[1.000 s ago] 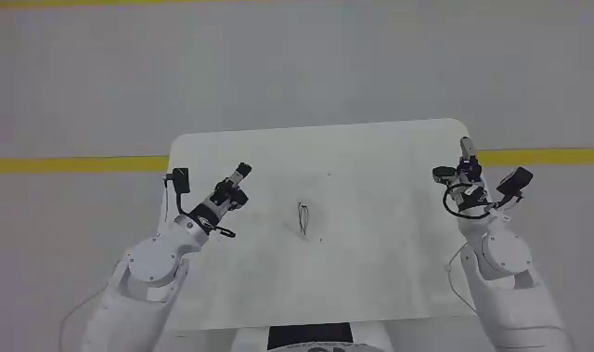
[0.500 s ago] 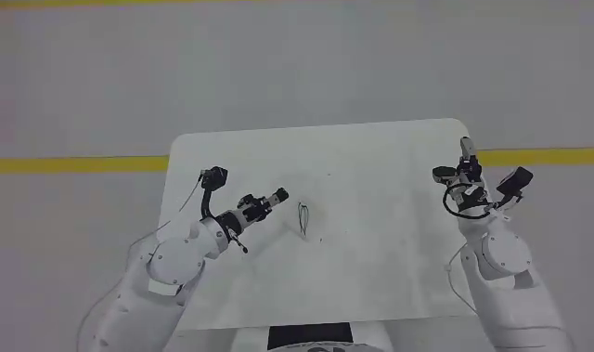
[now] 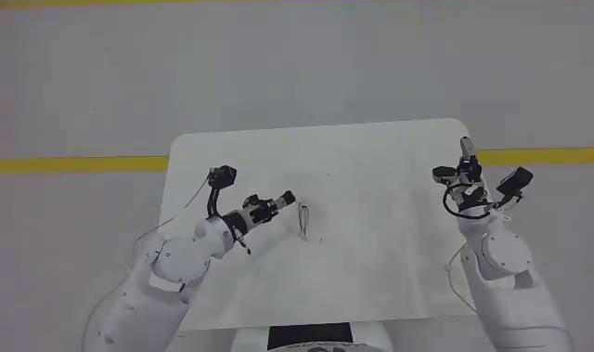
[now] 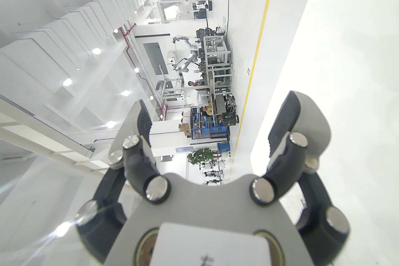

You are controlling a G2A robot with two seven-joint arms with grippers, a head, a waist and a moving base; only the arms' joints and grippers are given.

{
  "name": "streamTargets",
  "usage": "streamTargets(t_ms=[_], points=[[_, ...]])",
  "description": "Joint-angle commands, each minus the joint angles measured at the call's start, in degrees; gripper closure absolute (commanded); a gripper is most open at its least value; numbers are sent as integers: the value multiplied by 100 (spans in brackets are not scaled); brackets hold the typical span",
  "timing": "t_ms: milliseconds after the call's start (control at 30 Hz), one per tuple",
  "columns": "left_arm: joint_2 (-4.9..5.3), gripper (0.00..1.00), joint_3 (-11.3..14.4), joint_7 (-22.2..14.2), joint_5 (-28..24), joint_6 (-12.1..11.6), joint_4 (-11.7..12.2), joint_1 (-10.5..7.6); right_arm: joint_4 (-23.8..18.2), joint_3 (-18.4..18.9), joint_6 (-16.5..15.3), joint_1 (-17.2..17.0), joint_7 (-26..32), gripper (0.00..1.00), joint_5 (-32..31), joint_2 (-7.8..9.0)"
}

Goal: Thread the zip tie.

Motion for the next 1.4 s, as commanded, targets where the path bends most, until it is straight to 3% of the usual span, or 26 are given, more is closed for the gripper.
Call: streamTargets(t_ms=[0,33,67,133,467,600,767,867,933,1367], points=[[6,0,225,-334,300,248,-67,-165,0,0,0,0,0,0,0,0],[14,0,363,-537,590,464,-92,-255,0,0,0,0,0,0,0,0],[17,0,465,-649,781,533,-108,-312,0,0,0,0,0,0,0,0],[14,0,535,-640,975,533,-109,-349,0,0,0,0,0,0,0,0],[14,0,535,-640,975,533,-109,-349,0,0,0,0,0,0,0,0],[0,0,804,-1047,1530,533,-31,-686,0,0,0,0,0,0,0,0],[-184,0,1166,-1962,2207,533,447,-1347,0,0,0,0,0,0,0,0],[-400,0,1367,-2322,2588,533,651,-1665,0,0,0,0,0,0,0,0],[-549,0,1432,-2461,2802,533,827,-1760,0,0,0,0,0,0,0,0],[-549,0,1432,-2461,2802,533,827,-1760,0,0,0,0,0,0,0,0]])
